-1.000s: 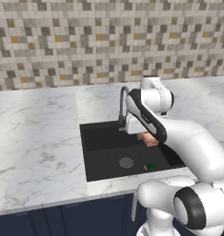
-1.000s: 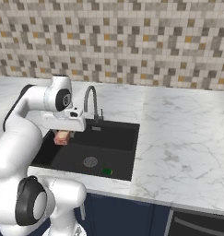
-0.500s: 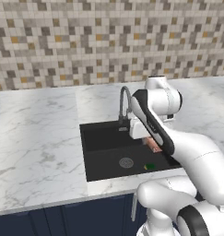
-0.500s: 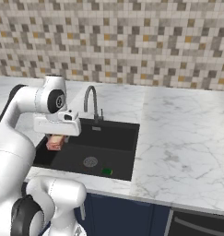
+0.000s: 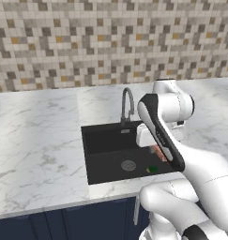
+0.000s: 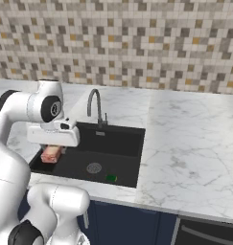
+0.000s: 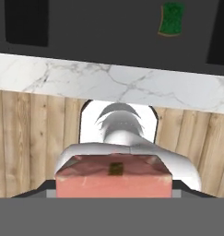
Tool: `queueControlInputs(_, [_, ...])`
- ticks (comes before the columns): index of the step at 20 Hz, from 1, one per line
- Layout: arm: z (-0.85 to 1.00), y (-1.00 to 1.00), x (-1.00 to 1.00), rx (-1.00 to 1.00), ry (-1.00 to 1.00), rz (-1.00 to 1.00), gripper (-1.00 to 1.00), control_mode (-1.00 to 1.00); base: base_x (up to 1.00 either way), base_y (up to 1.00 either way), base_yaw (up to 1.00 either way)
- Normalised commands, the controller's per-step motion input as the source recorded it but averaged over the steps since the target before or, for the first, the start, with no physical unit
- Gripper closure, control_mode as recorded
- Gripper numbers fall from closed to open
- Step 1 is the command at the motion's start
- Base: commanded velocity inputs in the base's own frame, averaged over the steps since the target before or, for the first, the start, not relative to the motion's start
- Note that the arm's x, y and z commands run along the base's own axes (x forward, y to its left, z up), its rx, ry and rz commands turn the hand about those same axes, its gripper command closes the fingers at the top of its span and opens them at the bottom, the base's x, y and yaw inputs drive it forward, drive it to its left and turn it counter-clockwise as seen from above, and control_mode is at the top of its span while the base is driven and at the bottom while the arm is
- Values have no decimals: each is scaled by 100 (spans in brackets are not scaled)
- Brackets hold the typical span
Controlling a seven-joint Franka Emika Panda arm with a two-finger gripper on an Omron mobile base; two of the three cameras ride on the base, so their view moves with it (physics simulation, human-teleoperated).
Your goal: Pick up the bar soap and sponge from the sink, and place them back in the cabinet, and close the cabinet doors.
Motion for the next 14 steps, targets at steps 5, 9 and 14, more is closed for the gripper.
queueControlInputs(5, [5,0,-48,0,0,0,100,-100,0,0,0])
queueControlInputs(9, [1,0,-31,0,0,0,100,-100,0,0,0])
queueControlInputs(14, [0,0,-3,0,0,0,100,-100,0,0,0])
